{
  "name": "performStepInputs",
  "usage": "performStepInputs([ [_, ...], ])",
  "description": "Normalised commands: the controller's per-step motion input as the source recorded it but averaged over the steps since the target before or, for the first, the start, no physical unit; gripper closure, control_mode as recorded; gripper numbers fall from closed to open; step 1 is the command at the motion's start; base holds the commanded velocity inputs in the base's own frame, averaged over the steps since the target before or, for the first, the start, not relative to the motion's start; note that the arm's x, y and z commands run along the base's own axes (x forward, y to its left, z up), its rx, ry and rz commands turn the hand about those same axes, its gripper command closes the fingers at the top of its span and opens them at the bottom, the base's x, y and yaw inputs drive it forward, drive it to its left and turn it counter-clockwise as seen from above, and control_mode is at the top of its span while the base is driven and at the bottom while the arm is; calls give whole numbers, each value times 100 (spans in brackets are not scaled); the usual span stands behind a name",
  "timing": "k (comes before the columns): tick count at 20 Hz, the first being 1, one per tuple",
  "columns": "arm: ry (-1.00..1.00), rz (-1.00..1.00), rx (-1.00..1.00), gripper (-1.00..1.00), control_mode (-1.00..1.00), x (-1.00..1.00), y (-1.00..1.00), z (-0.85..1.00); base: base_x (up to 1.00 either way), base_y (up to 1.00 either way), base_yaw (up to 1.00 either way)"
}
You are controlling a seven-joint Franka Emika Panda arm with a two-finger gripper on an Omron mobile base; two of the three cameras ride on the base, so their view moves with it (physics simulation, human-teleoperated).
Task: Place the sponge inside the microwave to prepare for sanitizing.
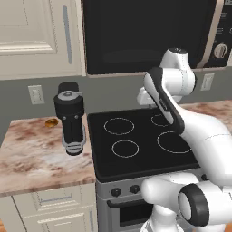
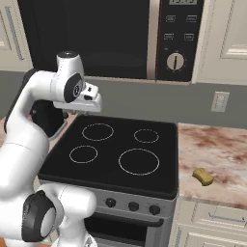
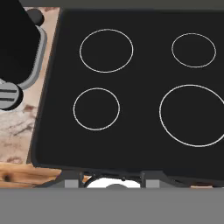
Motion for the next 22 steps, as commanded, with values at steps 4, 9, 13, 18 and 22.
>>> performStepInputs([
  [4,-8,0,0,-100,-100,-27,-5,16,0,0,0],
  [9,-22,0,0,-100,-100,-67,-5,53,0,0,0],
  [13,-22,-4,-1,-100,-100,-73,-31,39,0,0,0],
  [18,-21,-10,-1,-100,-100,-48,-51,59,0,0,0],
  [22,-27,-20,0,-100,-100,-48,-60,78,0,0,0],
])
